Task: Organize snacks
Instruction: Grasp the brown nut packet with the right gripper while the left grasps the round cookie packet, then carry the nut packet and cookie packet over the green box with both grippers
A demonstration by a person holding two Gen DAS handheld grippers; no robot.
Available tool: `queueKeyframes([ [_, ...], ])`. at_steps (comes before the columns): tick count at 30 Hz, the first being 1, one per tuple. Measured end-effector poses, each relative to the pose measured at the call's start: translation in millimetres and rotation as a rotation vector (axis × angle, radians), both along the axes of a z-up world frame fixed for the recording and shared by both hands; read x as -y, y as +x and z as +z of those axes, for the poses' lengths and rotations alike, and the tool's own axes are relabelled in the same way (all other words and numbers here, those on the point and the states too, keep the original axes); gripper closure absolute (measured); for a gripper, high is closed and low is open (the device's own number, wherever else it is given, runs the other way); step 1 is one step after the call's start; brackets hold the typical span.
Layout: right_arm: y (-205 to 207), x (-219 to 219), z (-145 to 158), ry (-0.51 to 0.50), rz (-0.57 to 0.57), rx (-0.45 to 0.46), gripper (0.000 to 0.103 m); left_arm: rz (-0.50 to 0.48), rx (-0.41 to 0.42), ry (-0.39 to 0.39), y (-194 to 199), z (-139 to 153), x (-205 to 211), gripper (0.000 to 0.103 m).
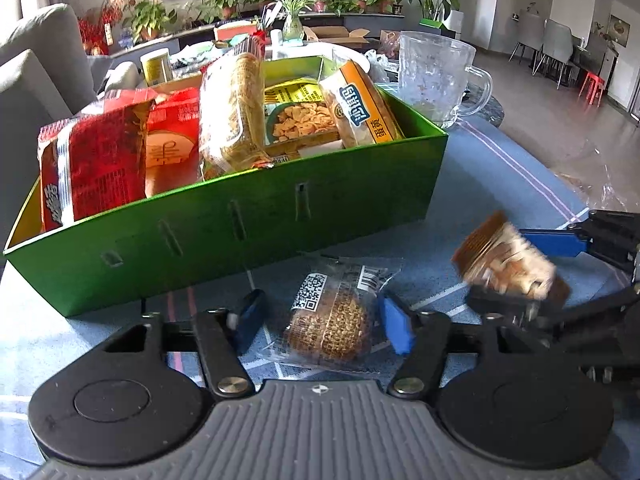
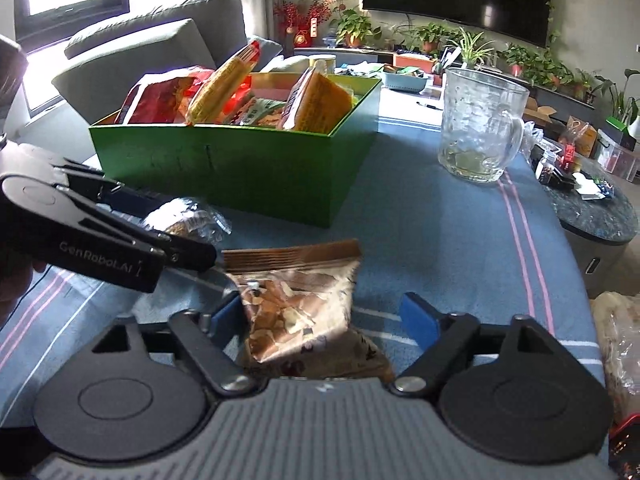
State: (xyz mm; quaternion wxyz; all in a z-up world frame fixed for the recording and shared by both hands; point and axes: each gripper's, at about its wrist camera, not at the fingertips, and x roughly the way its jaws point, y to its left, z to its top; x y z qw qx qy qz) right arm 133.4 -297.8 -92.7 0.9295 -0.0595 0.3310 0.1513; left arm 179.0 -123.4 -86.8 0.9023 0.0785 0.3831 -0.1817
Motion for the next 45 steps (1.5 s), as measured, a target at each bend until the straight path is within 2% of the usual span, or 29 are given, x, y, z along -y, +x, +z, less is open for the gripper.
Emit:
queueKeyframes([
  [3, 2, 1, 3, 0.007, -0.028, -0.002, 0.041, -0.032, 0.009, 0.006, -4, 2, 2, 0.065],
  [8, 3, 4, 6, 0.038, -0.068, -0.016, 0.041, -0.043, 0.013, 0.01, -12, 3, 1, 0.067],
  [12, -3, 5, 11, 0.066, -0.081, -0.016, 0.041, -0.059, 0.008, 0.004, -18, 5, 1, 0.067],
  [22, -21, 0, 37, 0.095, -0.089, 0.057, 0.041, -0.054, 0.072, -0.026, -44, 24, -15, 0.068],
  [35, -40, -21, 69, 0.117, -0.06, 0.148, 0.041, -0.007, 0.129, -0.071, -68, 43, -37, 0.068],
  [45, -34, -39, 88, 0.162, -0.049, 0.197, 0.041, 0.035, 0.172, -0.112, -70, 57, -53, 0.068],
])
